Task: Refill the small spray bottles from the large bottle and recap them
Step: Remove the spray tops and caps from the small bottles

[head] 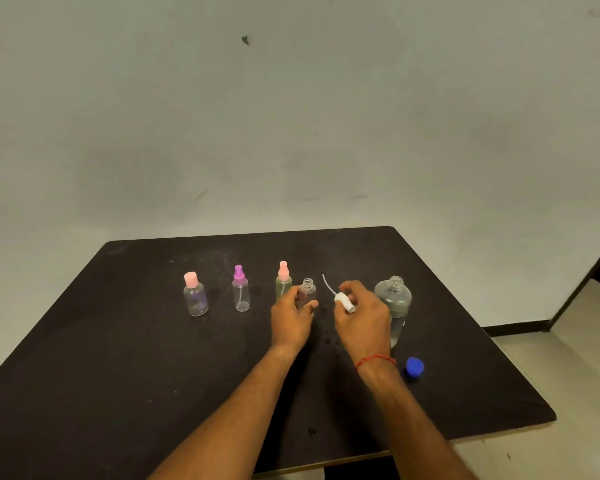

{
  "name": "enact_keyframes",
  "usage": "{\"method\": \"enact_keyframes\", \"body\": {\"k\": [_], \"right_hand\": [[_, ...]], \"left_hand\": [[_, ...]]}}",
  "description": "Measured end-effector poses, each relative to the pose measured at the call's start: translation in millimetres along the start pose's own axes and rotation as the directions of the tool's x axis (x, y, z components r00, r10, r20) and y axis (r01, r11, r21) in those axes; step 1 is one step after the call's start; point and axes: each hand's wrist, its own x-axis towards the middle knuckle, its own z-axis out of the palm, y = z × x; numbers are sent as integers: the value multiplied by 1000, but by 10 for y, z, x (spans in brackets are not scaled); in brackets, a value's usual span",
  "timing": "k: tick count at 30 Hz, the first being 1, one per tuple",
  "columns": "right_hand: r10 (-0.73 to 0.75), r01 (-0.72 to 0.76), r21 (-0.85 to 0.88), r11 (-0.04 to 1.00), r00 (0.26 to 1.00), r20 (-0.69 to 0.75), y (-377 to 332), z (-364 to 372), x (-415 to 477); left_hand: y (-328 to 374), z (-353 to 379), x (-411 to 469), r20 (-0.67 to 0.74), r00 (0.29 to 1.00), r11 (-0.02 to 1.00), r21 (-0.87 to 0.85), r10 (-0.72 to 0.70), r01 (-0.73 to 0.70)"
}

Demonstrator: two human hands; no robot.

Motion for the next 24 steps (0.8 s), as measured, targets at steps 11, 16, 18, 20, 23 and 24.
{"method": "enact_keyframes", "body": {"k": [11,16,18,20,23,24], "right_hand": [[236,-225,152,962,970,-52,316,532,-156],[267,-256,129,958,961,-76,301,608,-116],[260,-258,44,965,964,-63,303,619,-77],[237,-239,-42,970,970,-42,319,641,-44],[223,-222,-138,965,975,-9,320,657,-11],[226,-223,-162,961,974,3,322,661,-1]], "left_hand": [[-145,206,127,5,1000,1000,-11,-18,18],[-107,263,189,27,1000,1000,-23,-16,17],[-100,279,221,30,999,1000,-8,-12,12],[-94,296,257,35,999,1000,5,-9,9],[-90,316,291,38,999,1000,26,-8,7],[-95,326,303,37,999,1000,30,-4,3]]}}
